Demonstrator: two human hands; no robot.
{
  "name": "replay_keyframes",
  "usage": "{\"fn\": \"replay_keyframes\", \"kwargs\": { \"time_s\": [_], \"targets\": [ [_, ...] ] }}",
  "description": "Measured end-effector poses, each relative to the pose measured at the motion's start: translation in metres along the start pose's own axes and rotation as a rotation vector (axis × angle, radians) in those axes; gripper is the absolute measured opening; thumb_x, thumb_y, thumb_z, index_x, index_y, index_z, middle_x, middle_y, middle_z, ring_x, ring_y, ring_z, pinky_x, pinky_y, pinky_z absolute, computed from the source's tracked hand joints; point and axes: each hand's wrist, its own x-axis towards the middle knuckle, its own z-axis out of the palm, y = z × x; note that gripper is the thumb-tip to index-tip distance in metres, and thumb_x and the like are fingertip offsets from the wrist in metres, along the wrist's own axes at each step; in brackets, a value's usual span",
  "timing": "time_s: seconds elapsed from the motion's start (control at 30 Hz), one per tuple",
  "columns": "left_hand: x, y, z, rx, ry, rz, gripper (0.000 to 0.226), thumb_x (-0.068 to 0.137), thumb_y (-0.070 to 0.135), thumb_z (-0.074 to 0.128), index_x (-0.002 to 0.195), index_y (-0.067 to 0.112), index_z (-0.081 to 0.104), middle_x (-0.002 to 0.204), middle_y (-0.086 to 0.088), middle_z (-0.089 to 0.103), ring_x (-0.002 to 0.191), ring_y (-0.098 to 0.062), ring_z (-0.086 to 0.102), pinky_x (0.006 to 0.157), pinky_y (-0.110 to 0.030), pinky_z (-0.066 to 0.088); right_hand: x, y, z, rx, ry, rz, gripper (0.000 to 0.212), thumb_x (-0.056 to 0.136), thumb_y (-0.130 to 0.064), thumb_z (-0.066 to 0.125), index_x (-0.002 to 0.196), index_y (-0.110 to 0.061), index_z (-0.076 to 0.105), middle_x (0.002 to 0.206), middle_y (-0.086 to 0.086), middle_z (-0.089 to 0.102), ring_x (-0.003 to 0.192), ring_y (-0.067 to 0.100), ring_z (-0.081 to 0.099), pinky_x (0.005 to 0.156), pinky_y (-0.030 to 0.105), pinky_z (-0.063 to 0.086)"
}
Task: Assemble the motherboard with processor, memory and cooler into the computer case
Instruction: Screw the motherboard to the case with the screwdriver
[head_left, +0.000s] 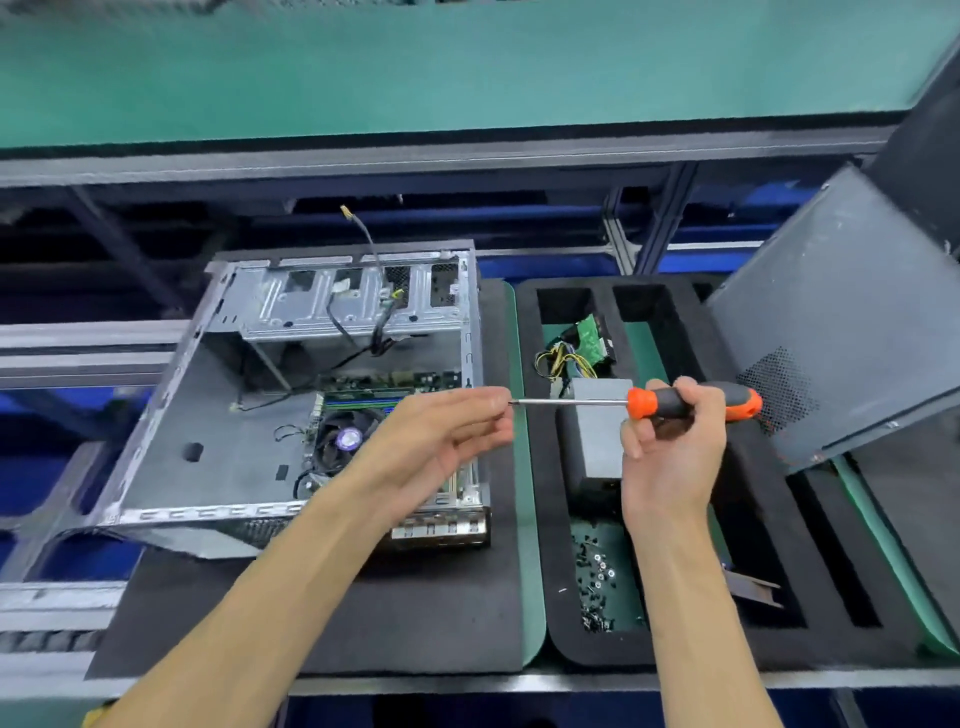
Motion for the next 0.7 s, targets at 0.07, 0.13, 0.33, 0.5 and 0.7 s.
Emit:
{"fn": "replay_keyframes", "kwargs": {
  "time_s": [0.07, 0.13, 0.33, 0.5, 0.7],
  "targets": [
    [-0.005, 0.011, -0.017, 0.026, 0.005, 0.048, 0.028, 0.076, 0.012, 0.079, 0.101, 0.0, 0.077, 0.096, -0.016, 0.073, 0.085, -0.021, 0.072, 0.076, -0.024, 0.058, -0.009, 0.011, 0.019, 0.009, -0.017, -0.003, 0.024, 0.096, -0.013, 0.045, 0.074, -0.018, 0.052, 0.07, 0.002, 0.056, 0.042, 0.013, 0.038, 0.034, 0.02, 0.029],
    [-0.01, 0.024, -0.036, 0.027, 0.014, 0.086, 0.028, 0.075, 0.015, 0.081, 0.099, 0.002, 0.078, 0.094, -0.015, 0.074, 0.084, -0.02, 0.072, 0.076, -0.024, 0.058, -0.019, 0.024, 0.039, -0.002, -0.04, -0.009, 0.035, 0.096, -0.014, 0.048, 0.064, -0.021, 0.06, 0.067, 0.001, 0.058, 0.042, 0.013, 0.039, 0.035, 0.021, 0.031],
    [-0.02, 0.065, -0.093, -0.056, 0.039, 0.136, 0.028, 0.074, 0.016, 0.08, 0.098, -0.001, 0.078, 0.093, -0.015, 0.074, 0.083, -0.021, 0.072, 0.074, -0.022, 0.058, -0.043, 0.063, 0.095, -0.062, -0.109, -0.054, 0.025, 0.093, -0.015, 0.051, 0.069, -0.018, 0.06, 0.068, 0.003, 0.057, 0.045, 0.014, 0.042, 0.038, 0.023, 0.035],
    [-0.029, 0.094, -0.132, -0.033, 0.053, 0.181, 0.026, 0.073, 0.017, 0.08, 0.094, 0.0, 0.078, 0.091, -0.016, 0.073, 0.081, -0.021, 0.072, 0.072, -0.022, 0.058, -0.055, 0.096, 0.133, -0.097, -0.126, -0.091, 0.006, 0.091, -0.015, 0.053, 0.086, -0.014, 0.05, 0.076, 0.004, 0.056, 0.045, 0.015, 0.043, 0.039, 0.023, 0.036],
    [-0.034, 0.116, -0.165, 0.102, 0.135, 0.294, 0.03, 0.075, 0.019, 0.081, 0.096, -0.002, 0.076, 0.087, -0.016, 0.074, 0.077, -0.024, 0.072, 0.071, -0.023, 0.057, -0.065, 0.127, 0.16, -0.093, -0.143, -0.039, 0.009, 0.096, -0.015, 0.053, 0.094, -0.007, 0.051, 0.066, 0.004, 0.054, 0.047, 0.014, 0.044, 0.042, 0.024, 0.041]
  ]
}}
